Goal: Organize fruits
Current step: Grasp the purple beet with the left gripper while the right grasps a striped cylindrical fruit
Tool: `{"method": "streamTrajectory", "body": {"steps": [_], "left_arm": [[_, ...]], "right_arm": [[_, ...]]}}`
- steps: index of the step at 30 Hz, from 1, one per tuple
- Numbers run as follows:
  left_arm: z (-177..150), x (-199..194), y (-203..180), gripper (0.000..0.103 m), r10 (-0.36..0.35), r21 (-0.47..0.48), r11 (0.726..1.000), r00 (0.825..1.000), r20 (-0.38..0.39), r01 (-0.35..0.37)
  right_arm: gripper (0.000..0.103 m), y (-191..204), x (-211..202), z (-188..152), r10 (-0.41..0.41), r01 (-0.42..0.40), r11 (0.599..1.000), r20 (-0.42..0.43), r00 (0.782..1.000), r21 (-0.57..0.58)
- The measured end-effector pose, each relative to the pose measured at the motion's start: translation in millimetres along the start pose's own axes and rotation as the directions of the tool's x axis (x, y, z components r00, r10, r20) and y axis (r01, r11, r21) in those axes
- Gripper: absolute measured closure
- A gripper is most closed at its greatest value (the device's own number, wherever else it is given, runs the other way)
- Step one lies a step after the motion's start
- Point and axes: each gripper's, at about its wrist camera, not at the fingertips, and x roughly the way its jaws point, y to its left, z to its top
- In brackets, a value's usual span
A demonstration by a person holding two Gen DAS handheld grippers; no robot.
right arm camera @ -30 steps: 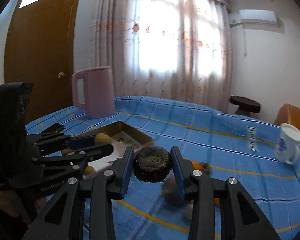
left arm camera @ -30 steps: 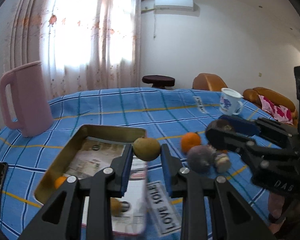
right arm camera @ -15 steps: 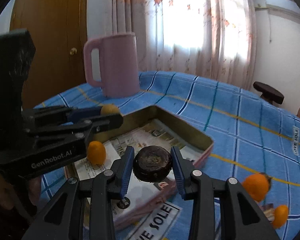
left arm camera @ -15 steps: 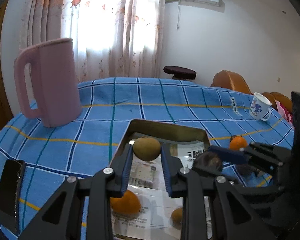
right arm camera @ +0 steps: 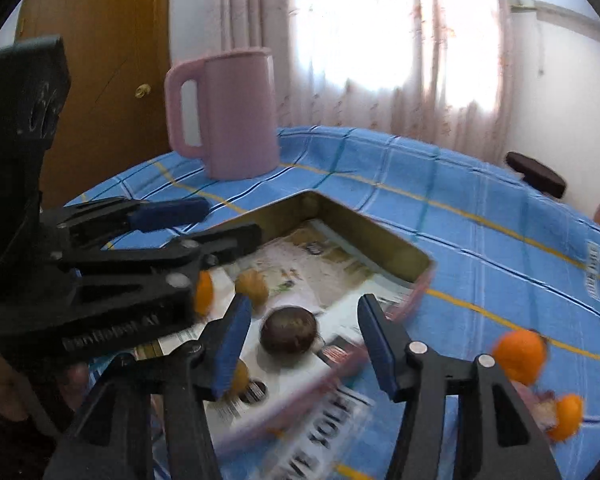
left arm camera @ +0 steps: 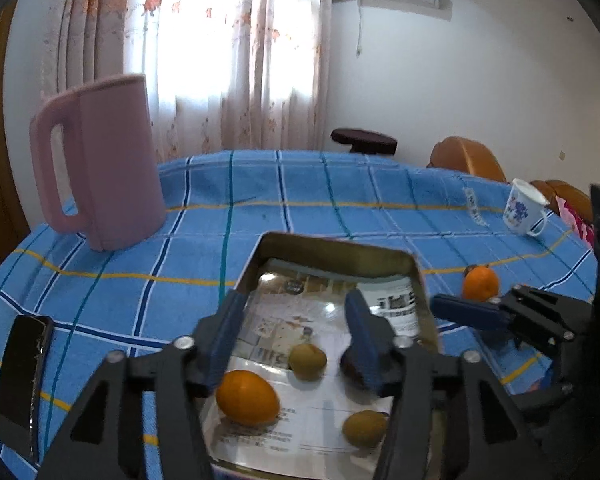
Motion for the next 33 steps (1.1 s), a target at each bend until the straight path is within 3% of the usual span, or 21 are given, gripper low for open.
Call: {"method": "streamTrajectory", "body": {"steps": [5,8,10,14,18,27,30,33], "left_arm": [[-1.1,-17.0,-28.0,0.032,-0.067,0.023,0.998,0.997,0.043,0.066],[-4.0,-18.8,-56.8,0.032,-0.116,0.063,0.992,0.992,0.041,0.113],[-5.8,-16.9,-72.8,0.032,-0.148,0.079,0.986,0.989,0.030,0.145],[-10.0,-9.0,-105.2,0.030,-0.175,0.127,0.976,0.984,-0.004,0.174],[-12.1,-2.2,-123.4,0.030,-0.186,0.149,0.971,0.982,-0.030,0.188],[-15.0,9.4,-132.1,0.029,-0.171,0.156,0.972,0.983,-0.061,0.178],[-15.6,11.7,-131.3,0.029,-0.167,0.153,0.973,0.984,-0.064,0.175],[-15.7,12.8,-131.9,0.029,-0.169,0.151,0.972,0.983,-0.067,0.178]], "right_arm": [[0.045,-37.8,-54.1,-21.1,-0.140,0.137,0.989,0.053,0.989,0.059],[0.044,-64.2,-71.4,-37.2,-0.270,0.267,0.958,0.017,0.963,0.101],[0.044,-81.6,-77.2,-47.9,-0.302,0.301,0.943,-0.011,0.953,0.146],[0.044,-99.2,-72.9,-57.3,-0.311,0.317,0.931,-0.059,0.948,0.183],[0.044,-108.5,-65.5,-61.2,-0.269,0.285,0.937,-0.104,0.957,0.201],[0.044,-110.1,-45.3,-65.7,-0.197,0.234,0.951,-0.186,0.963,0.203],[0.058,-111.5,-42.2,-66.4,-0.170,0.210,0.955,-0.193,0.966,0.210],[0.060,-108.4,-50.9,-65.9,-0.193,0.224,0.952,-0.157,0.969,0.210]]}}
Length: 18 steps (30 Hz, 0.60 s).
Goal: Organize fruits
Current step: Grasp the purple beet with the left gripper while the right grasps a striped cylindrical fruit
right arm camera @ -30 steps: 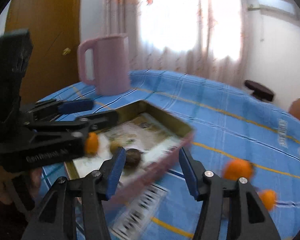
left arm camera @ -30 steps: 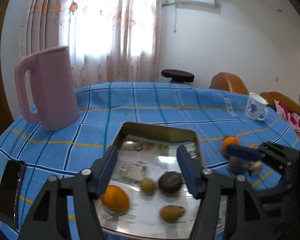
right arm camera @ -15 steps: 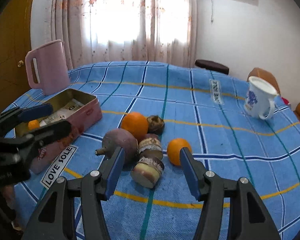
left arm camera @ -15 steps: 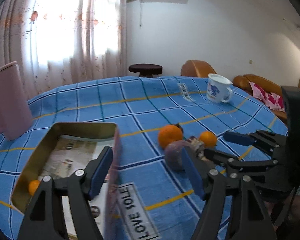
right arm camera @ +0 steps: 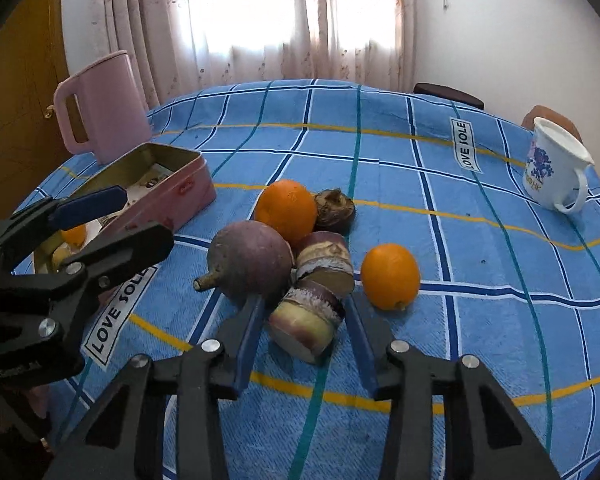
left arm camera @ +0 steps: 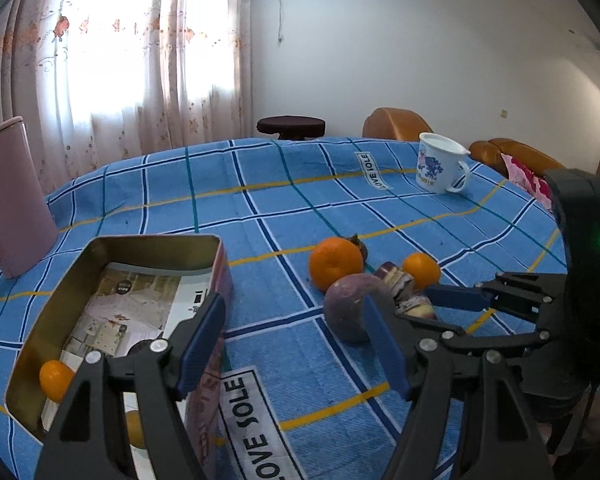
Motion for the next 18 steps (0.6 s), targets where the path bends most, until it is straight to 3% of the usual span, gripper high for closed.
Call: {"method": "streamTrajectory", "body": {"steps": [7,18], "left_arm": [[3.2,7.8,-8.6,0.029,-0.027,0.005,1.000,1.000,-0.016,0.027],[7.1,40.4,-33.8,0.031,-0.081,0.035,0.996,0.990,-0.116,0.086]], "right_arm": [[0.060,-13.7,-25.6,1.3,-0.113,0.109,0.993,0.132,0.985,0.042],[0.060,-33.9,-27.4,1.5,-0.130,0.120,0.989,0.123,0.984,0.084]]}}
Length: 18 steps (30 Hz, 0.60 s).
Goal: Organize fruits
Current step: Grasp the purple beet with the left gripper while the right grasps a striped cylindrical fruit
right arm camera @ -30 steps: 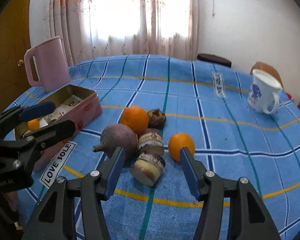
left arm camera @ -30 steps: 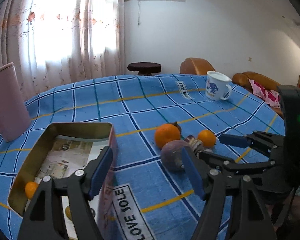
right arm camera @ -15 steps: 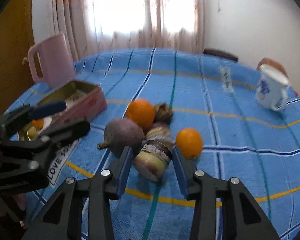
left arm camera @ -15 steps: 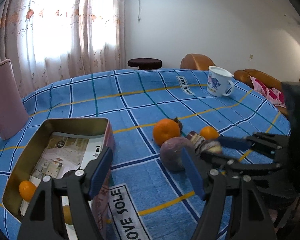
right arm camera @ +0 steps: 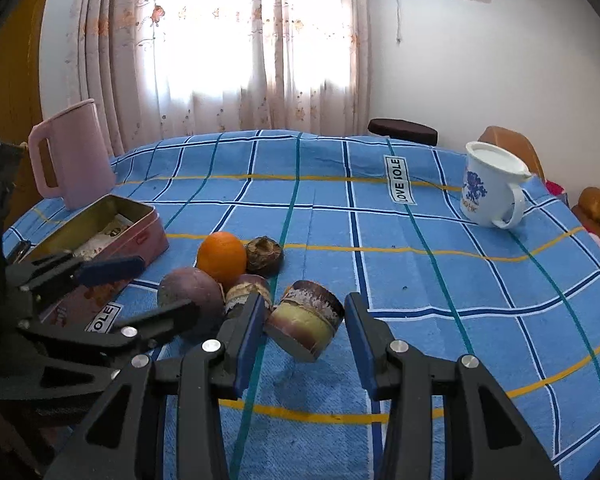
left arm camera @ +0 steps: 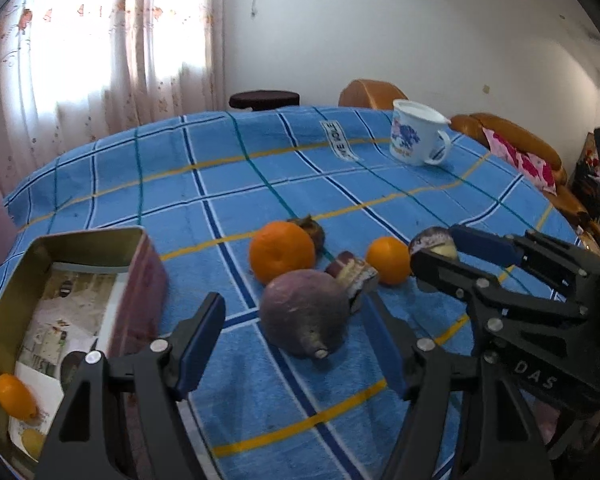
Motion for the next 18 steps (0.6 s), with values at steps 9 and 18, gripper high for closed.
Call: {"method": "streamTrajectory", "body": {"steps": [9,18], "left_arm": [[0.4,15.3,3.5,0.048,-0.064,-0.025,0.998,0.995,-0.071,0.063],[-0.9,3.6,10.4,0.049,-0.059,-0.058,0.997,0.998,-0.013,0.058]], "right_arm": [[0.060,7.9,-4.1,-0.8,-0.019,0.020,0.999,0.030,0.999,-0.032],[0.060,8.4,-13.1,-2.1,-0.014,0.017,0.999,0.075,0.997,-0.037]]}}
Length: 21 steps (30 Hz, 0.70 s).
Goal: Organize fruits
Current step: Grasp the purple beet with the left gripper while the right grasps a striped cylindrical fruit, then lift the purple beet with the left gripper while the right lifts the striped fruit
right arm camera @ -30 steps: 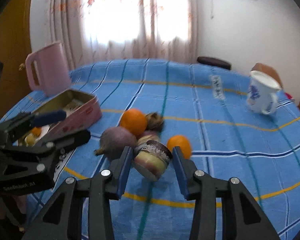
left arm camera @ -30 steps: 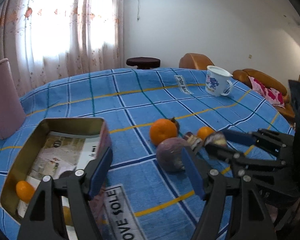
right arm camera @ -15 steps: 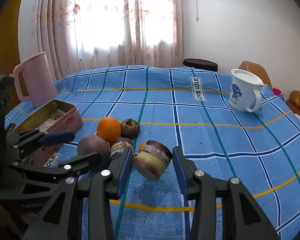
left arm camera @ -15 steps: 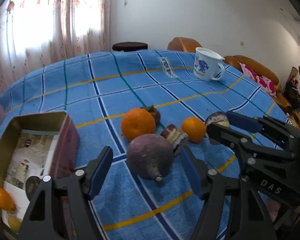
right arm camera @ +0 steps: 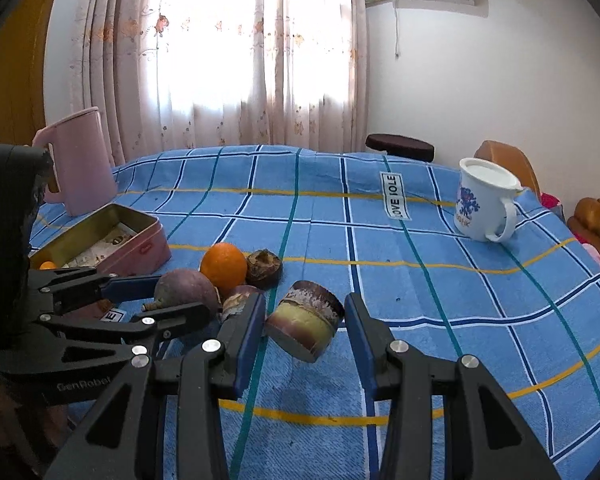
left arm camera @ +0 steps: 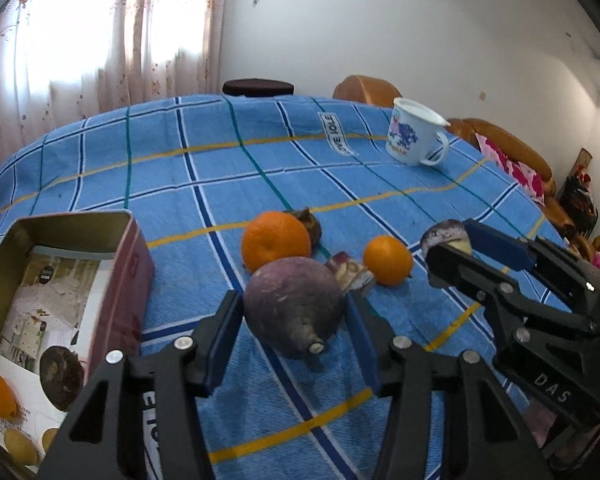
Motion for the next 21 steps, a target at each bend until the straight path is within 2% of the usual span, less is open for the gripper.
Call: {"method": "streamTrajectory", "body": {"steps": [10,21], "left_arm": [[0.0,-16.7,-3.8,0.049,0.037,0.023,0.999,0.995,0.094,-0.039],[-3.2,-36.3,-4.2,0.049,0.074,0.021,0.997,0.977,0.199,-0.080]], "right_arm": [[0.060,4.0,-11.8,-0.5,-0.004,0.006,1.000,0.061,0.998,-0.022],[0.060,5.2,-23.4,-2.0,0.005,-0.002,1.000,0.118,0.993,-0.027]]}}
